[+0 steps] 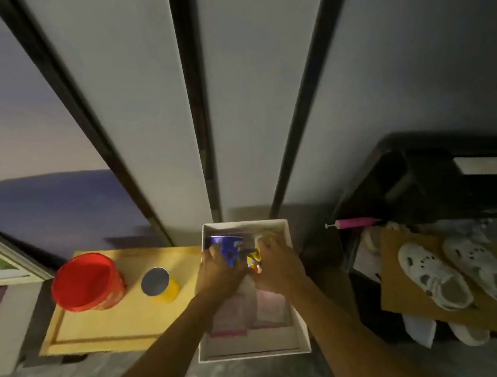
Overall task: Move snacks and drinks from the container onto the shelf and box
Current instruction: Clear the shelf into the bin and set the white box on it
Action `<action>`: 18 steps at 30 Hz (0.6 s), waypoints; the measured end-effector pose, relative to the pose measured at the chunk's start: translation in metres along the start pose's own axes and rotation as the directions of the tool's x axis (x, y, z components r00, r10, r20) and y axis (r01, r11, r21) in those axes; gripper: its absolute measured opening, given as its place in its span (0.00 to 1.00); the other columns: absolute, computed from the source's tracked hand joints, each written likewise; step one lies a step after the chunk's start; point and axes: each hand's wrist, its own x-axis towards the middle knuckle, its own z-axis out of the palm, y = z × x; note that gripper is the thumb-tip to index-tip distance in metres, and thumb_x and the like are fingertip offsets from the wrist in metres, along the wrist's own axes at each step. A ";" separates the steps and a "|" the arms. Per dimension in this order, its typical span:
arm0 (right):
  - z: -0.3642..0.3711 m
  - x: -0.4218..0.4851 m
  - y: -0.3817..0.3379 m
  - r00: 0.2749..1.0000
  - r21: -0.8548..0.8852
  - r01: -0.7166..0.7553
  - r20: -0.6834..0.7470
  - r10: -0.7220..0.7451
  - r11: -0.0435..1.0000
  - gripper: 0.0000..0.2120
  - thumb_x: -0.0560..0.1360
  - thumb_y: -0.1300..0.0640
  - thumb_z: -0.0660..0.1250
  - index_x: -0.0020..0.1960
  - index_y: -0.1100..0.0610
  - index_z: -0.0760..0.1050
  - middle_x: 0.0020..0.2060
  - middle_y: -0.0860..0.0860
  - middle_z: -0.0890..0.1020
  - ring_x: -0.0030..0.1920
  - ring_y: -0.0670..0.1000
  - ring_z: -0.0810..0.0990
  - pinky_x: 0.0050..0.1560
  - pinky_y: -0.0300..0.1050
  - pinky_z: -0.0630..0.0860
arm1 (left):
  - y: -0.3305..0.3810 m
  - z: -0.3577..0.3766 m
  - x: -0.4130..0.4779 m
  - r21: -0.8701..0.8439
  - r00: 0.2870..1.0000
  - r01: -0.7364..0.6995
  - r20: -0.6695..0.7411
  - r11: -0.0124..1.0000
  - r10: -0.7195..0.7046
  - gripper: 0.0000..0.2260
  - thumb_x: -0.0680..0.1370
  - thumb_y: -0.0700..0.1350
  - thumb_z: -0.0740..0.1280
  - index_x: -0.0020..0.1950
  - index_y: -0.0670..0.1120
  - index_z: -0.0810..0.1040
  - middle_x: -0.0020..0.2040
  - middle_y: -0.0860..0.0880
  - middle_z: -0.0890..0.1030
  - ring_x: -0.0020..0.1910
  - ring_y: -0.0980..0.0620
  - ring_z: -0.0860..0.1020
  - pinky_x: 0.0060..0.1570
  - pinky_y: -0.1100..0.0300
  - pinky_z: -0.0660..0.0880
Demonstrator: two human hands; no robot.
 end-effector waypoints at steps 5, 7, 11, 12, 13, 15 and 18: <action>0.038 0.026 0.013 0.998 -0.163 0.043 -0.034 -0.050 0.986 0.36 0.73 0.39 0.72 0.75 0.57 0.71 0.75 0.61 0.72 0.76 0.66 0.68 0.76 0.67 0.66 | 0.001 0.020 0.003 0.039 0.995 0.070 -0.072 0.997 -0.067 0.39 0.79 0.61 0.69 0.81 0.42 0.59 0.75 0.40 0.69 0.71 0.38 0.73 0.66 0.44 0.76; 0.051 0.032 0.016 1.000 -0.169 -0.009 0.001 0.009 0.986 0.39 0.76 0.37 0.70 0.80 0.54 0.64 0.81 0.61 0.63 0.79 0.68 0.62 0.78 0.69 0.62 | -0.001 0.026 0.010 0.052 0.992 0.117 -0.063 0.992 -0.113 0.45 0.79 0.63 0.68 0.84 0.40 0.51 0.77 0.39 0.69 0.72 0.38 0.74 0.68 0.44 0.75; 0.068 0.036 0.015 0.997 -0.141 -0.067 0.021 0.070 0.988 0.51 0.72 0.37 0.78 0.84 0.49 0.54 0.84 0.60 0.51 0.82 0.69 0.53 0.79 0.67 0.60 | -0.004 0.037 0.024 0.089 0.981 0.180 -0.084 0.980 -0.173 0.50 0.77 0.63 0.72 0.84 0.41 0.48 0.75 0.42 0.73 0.70 0.41 0.77 0.66 0.47 0.78; 0.073 0.036 0.012 0.996 -0.130 -0.089 0.020 0.092 0.988 0.53 0.70 0.38 0.81 0.84 0.49 0.55 0.84 0.59 0.51 0.82 0.70 0.53 0.78 0.67 0.61 | -0.003 0.040 0.025 0.094 0.979 0.196 -0.079 0.976 -0.189 0.51 0.76 0.63 0.74 0.84 0.42 0.48 0.74 0.43 0.75 0.70 0.42 0.77 0.65 0.47 0.79; 0.076 0.037 0.010 0.993 -0.110 -0.117 -0.009 0.117 0.987 0.52 0.69 0.39 0.82 0.82 0.49 0.57 0.84 0.59 0.54 0.82 0.70 0.56 0.77 0.68 0.63 | -0.004 0.044 0.028 0.092 0.976 0.212 -0.076 0.973 -0.205 0.51 0.74 0.64 0.75 0.84 0.43 0.49 0.73 0.44 0.76 0.69 0.42 0.78 0.65 0.47 0.79; 0.080 0.040 0.007 0.987 -0.046 -0.151 -0.065 0.148 0.987 0.46 0.67 0.40 0.84 0.77 0.51 0.65 0.80 0.60 0.66 0.76 0.70 0.68 0.70 0.69 0.72 | -0.003 0.049 0.030 0.083 0.971 0.229 -0.088 0.970 -0.222 0.52 0.72 0.65 0.77 0.84 0.44 0.51 0.71 0.44 0.77 0.68 0.42 0.78 0.64 0.45 0.80; 0.077 0.045 0.005 0.984 -0.005 -0.145 -0.104 0.144 0.989 0.40 0.61 0.45 0.89 0.66 0.56 0.77 0.71 0.62 0.77 0.65 0.71 0.80 0.57 0.69 0.82 | -0.002 0.047 0.030 0.068 0.972 0.220 -0.100 0.973 -0.213 0.49 0.73 0.63 0.77 0.83 0.45 0.54 0.71 0.45 0.77 0.69 0.42 0.78 0.64 0.46 0.79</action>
